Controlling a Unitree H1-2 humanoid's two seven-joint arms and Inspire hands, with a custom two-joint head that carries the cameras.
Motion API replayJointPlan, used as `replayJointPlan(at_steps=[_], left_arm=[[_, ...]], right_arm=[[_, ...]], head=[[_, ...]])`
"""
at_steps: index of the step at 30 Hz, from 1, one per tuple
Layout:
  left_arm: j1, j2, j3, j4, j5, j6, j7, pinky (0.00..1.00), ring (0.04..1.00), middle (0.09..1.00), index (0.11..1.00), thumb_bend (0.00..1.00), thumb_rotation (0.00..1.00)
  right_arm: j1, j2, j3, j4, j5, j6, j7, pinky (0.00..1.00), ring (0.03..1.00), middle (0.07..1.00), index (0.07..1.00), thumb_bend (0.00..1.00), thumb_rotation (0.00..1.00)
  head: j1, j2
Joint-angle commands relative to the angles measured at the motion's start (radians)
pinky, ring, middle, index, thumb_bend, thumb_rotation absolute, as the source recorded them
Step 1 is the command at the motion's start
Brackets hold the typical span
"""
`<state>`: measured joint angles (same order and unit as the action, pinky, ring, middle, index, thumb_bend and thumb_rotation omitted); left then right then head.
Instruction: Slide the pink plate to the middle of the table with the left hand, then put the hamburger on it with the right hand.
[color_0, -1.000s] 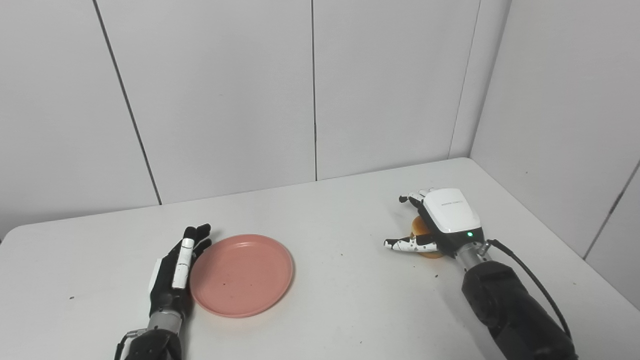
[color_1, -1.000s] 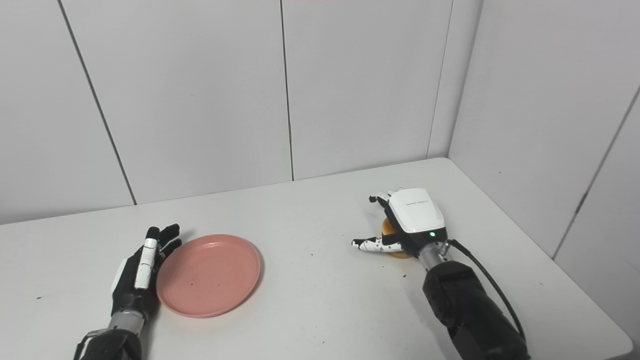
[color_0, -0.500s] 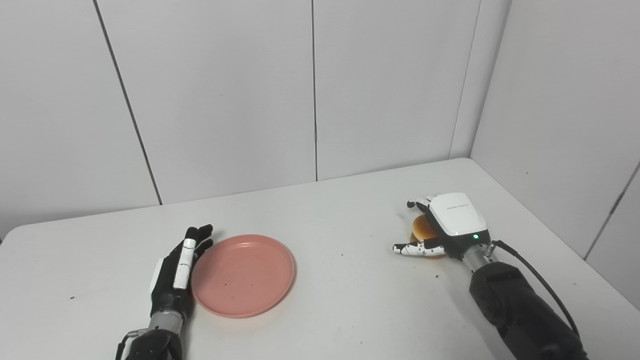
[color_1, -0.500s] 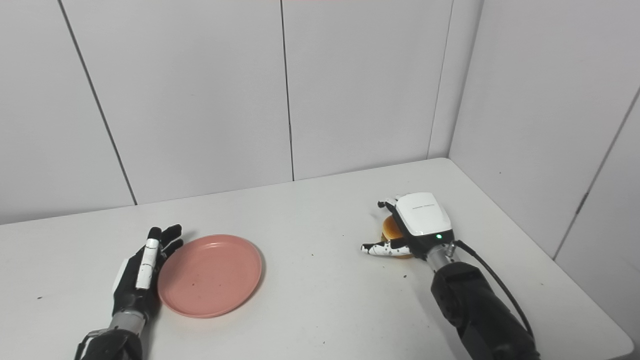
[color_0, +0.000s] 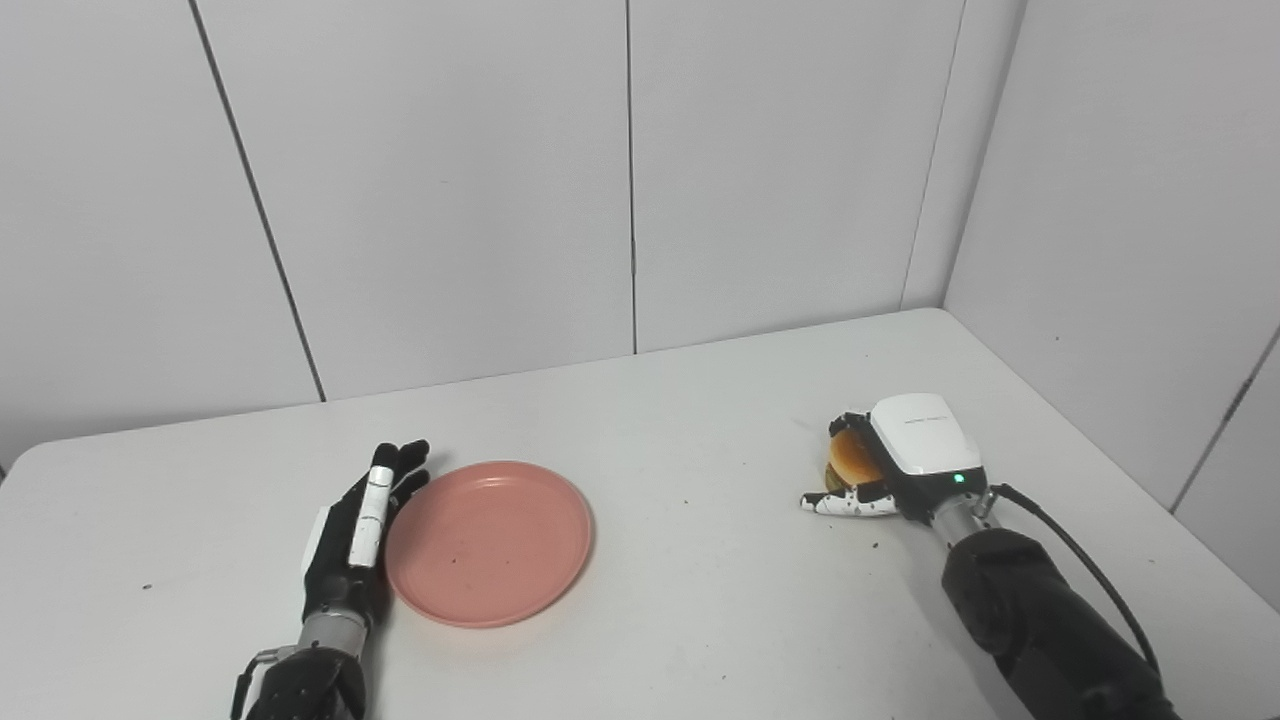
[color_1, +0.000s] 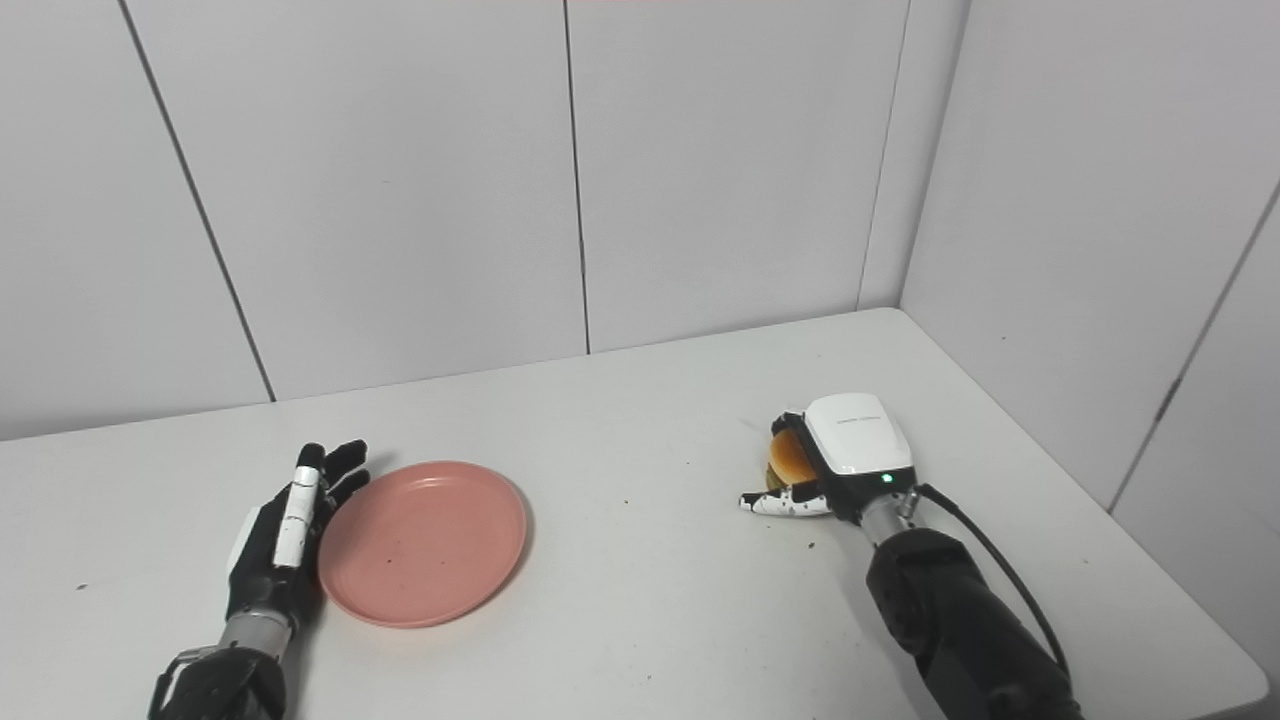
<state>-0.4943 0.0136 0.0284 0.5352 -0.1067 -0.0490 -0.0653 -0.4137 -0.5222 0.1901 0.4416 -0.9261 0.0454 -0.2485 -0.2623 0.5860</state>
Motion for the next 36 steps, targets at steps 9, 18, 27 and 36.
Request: replayJointPlan(at_steps=[9,18,27,36], left_arm=[[-0.016,0.005,-0.005,-0.032,0.002,0.022,-0.012,0.98,0.878,0.879,0.725,0.82,0.88],[-0.015,0.0,-0.008,-0.041,0.008,0.027,-0.008,0.97,0.874,0.87,0.719,0.81,0.89],[-0.014,-0.015,-0.01,-0.052,0.007,0.04,0.003,0.98,0.864,0.869,0.71,0.81,0.88],[-0.013,-0.034,-0.022,-0.045,0.034,0.032,0.02,0.96,0.86,0.865,0.72,0.81,0.89]], right_arm=[[-0.065,-0.014,0.051,0.085,0.052,-0.088,-0.113,0.27,0.346,0.448,0.512,0.49,0.37],[-0.072,-0.031,0.076,0.094,0.062,-0.107,-0.169,0.22,0.298,0.406,0.448,0.46,0.33],[-0.065,-0.048,0.056,-0.081,0.082,-0.127,-0.133,0.23,0.303,0.412,0.452,0.46,0.37],[-0.094,-0.009,0.059,-0.283,0.081,-0.112,-0.056,0.19,0.258,0.366,0.477,0.49,0.16]], head=[[0.009,0.002],[0.022,0.003],[0.057,0.004],[0.099,0.0]])
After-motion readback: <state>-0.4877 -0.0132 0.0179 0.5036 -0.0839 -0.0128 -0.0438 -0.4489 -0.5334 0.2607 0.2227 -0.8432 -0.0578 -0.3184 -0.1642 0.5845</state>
